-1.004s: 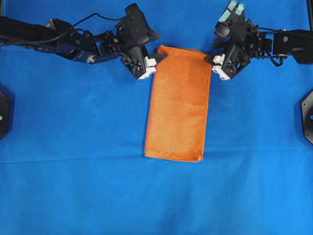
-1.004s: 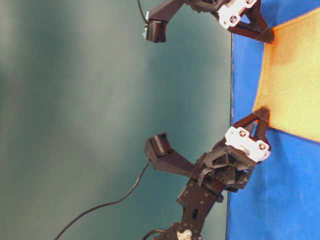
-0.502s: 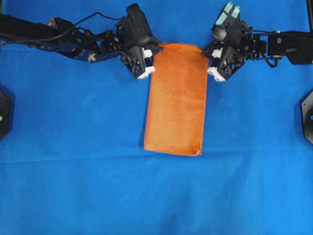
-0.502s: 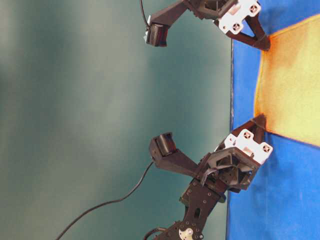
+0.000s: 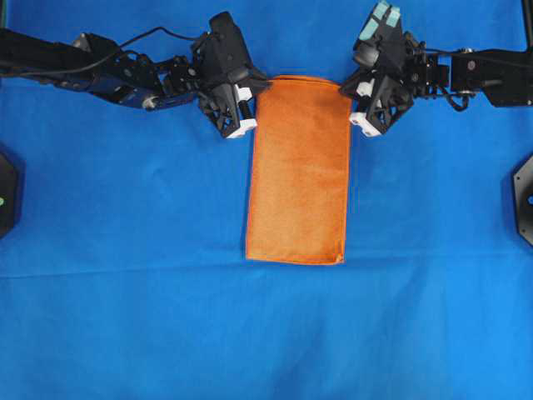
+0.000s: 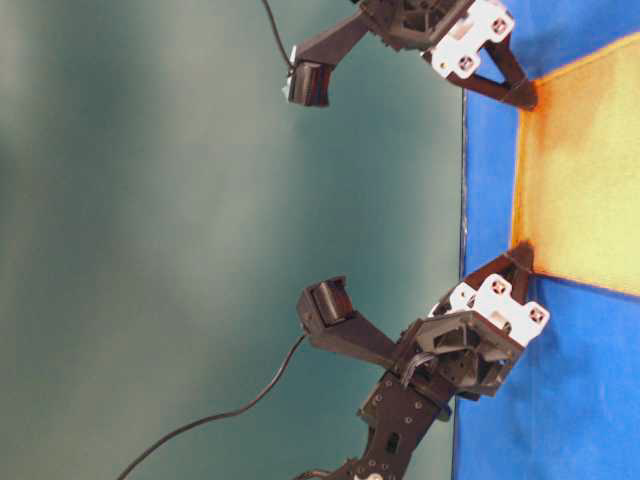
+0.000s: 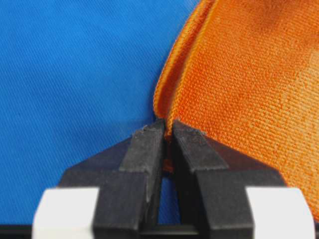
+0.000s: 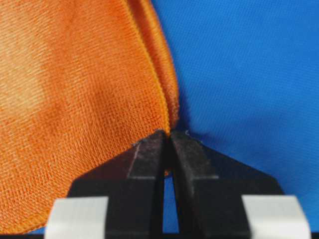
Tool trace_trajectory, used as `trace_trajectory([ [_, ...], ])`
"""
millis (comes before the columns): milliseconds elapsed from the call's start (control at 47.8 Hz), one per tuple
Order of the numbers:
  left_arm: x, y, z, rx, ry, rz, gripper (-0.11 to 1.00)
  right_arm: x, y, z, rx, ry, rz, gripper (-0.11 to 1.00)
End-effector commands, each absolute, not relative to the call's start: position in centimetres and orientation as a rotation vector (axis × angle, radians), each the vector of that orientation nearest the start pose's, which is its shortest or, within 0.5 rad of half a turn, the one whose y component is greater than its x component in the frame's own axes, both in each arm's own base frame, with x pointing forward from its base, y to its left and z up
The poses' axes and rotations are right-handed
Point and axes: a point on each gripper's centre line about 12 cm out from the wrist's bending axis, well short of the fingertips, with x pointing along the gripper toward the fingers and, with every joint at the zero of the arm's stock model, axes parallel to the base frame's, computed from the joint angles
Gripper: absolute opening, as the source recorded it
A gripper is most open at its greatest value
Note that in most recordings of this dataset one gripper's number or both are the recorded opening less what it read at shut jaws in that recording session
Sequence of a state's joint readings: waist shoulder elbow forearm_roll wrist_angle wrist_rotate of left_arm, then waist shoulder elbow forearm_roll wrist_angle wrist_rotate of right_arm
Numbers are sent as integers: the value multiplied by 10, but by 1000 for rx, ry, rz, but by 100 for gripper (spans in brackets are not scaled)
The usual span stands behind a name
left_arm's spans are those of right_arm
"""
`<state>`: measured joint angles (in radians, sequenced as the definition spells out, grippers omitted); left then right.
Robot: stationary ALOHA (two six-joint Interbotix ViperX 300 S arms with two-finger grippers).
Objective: Fold the orange towel.
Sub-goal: 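Grasp the top corners of the vertical strip with both grippers, then fold the top half down onto the bottom half with both grippers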
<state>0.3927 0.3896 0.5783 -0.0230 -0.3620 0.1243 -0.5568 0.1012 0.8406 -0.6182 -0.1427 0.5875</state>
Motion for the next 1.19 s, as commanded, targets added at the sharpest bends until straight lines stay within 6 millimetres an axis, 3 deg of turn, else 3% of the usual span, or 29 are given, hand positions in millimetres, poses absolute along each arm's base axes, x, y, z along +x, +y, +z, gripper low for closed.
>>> trace_trajectory([
  [0, 404, 180, 90, -10, 561, 384, 3, 301, -186, 108, 214, 760, -466, 3],
  [251, 403, 202, 97, 7, 542, 427, 3, 304, -199, 121, 164, 742, -483, 3],
  [502, 403, 199, 107, 14, 531, 419, 3, 303, -198, 126, 160, 730, -484, 3],
  [648, 401, 187, 124, 22, 527, 398, 3, 300, -192, 141, 147, 693, -481, 3],
  [837, 396, 166, 149, 37, 495, 362, 3, 296, -171, 167, 123, 639, -457, 3],
  [983, 391, 139, 166, 49, 497, 307, 3, 294, -141, 182, 101, 624, -408, 3],
  [1171, 387, 102, 176, 53, 538, 221, 3, 290, -101, 184, 114, 641, -336, 3],
])
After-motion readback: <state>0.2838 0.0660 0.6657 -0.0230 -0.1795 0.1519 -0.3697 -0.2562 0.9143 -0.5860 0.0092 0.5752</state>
